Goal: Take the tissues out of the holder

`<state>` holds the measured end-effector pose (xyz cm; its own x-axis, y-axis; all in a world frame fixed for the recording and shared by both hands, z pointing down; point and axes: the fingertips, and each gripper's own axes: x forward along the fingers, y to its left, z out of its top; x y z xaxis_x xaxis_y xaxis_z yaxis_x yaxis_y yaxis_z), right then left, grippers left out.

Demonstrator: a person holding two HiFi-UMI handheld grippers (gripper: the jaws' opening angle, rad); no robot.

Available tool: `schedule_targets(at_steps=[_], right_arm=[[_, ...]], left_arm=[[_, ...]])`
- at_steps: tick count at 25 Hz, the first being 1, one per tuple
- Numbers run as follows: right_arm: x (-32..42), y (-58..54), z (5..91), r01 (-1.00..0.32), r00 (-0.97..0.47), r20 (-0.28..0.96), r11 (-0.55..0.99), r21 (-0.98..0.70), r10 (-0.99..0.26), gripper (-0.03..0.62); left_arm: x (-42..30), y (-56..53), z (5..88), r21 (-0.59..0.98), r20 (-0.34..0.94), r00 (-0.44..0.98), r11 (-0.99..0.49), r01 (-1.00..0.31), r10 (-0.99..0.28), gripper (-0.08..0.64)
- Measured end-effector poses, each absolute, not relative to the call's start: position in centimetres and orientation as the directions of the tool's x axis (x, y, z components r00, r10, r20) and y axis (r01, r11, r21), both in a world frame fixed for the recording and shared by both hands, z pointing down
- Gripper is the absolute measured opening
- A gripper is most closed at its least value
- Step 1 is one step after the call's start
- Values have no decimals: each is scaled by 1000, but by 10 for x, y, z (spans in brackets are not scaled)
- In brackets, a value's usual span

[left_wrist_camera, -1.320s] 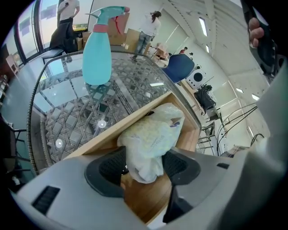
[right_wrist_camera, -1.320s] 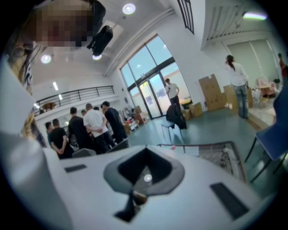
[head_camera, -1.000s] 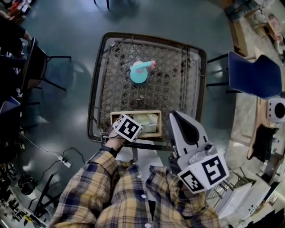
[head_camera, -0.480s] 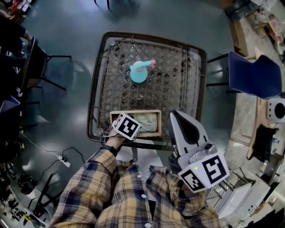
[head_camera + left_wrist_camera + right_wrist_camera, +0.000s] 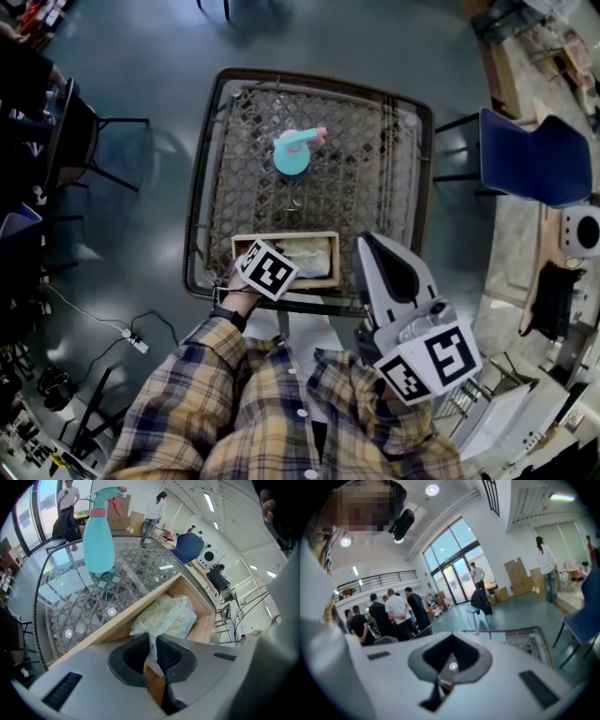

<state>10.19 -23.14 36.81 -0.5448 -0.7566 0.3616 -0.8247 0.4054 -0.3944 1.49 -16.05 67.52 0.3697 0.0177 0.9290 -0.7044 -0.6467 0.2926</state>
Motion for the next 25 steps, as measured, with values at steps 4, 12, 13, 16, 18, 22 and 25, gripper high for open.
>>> schedule_targets(at_steps=[4,12,13,16,18,22,25], right_arm=[[102,-233,366,-827,-541,358,405,-389,-761,9],[102,-234,361,-829,-541,352,413,-376,-764,9],[101,-234,360,-829,-541,351,415,-374,-764,9],[101,-233,356,-832,-539,350,419,-364,-766,9],[102,-232,354,-834,-538,352,421,-357,-766,9],[103,-230,355,-839,-533,358,425,-340,-766,9],[102,-227,355,-841,-532,364,428,-329,-765,9]], left_arm=[[15,-161,665,302,922,388,-655,-692,15,26],[15,-159,637,322,904,428,-670,-669,7,26],[15,-159,633,321,902,431,-675,-664,5,26],[15,-158,617,325,893,450,-684,-653,-5,26],[16,-158,603,326,885,465,-689,-647,-18,26],[18,-167,572,347,848,525,-674,-652,-71,25],[18,-179,544,351,817,563,-668,-656,-124,25]])
